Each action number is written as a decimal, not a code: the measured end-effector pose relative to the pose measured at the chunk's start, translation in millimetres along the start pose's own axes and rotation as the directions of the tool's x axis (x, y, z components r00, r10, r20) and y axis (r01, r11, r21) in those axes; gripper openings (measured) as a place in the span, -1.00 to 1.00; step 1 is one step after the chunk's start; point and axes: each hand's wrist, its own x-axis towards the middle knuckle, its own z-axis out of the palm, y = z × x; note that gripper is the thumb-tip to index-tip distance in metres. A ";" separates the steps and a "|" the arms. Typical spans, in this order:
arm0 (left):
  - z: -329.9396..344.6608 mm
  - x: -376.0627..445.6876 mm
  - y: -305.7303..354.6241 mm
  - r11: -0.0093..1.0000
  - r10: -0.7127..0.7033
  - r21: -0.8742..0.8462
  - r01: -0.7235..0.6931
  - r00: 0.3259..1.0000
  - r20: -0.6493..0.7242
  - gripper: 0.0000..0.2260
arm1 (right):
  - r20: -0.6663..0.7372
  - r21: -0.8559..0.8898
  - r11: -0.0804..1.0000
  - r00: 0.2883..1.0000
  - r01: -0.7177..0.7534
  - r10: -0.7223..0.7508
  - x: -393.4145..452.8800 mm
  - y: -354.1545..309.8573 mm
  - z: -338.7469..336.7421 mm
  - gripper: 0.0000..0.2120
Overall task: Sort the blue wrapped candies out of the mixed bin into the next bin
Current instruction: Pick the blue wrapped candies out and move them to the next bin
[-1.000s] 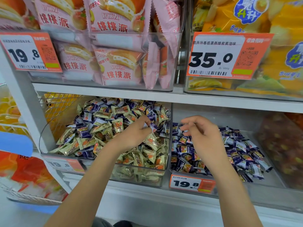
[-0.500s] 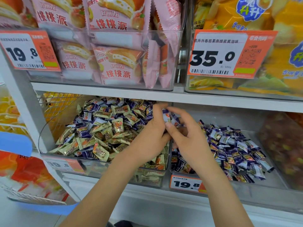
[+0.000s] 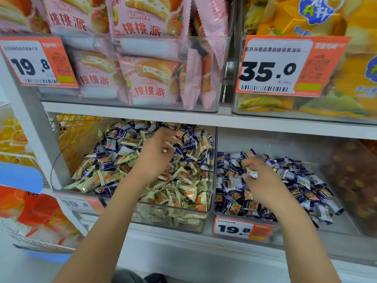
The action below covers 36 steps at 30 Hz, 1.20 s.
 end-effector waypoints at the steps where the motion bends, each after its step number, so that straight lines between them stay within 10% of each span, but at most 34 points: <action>1: 2.0 2.6 -10.0 0.996 0.010 0.083 -0.013 0.999 0.038 -0.75 | 0.024 -0.011 0.999 0.999 -0.030 0.031 -0.7 1.0 0.6 -0.67; 10: 61.1 36.9 -18.9 0.934 -0.022 0.344 -0.094 0.948 0.318 -0.15 | -0.068 0.023 0.999 0.997 0.036 -0.034 10.4 0.9 7.3 -0.71; 18: 54.3 31.5 -17.5 0.991 0.097 0.077 -0.108 0.986 0.133 -0.79 | -0.051 0.075 0.996 0.998 0.041 -0.037 15.1 7.5 6.6 -0.73; 36: 56.8 26.3 -11.8 0.953 -0.050 0.297 -0.053 0.943 0.329 -0.32 | -0.048 0.078 0.993 0.995 0.089 -0.086 13.9 8.6 8.7 -0.73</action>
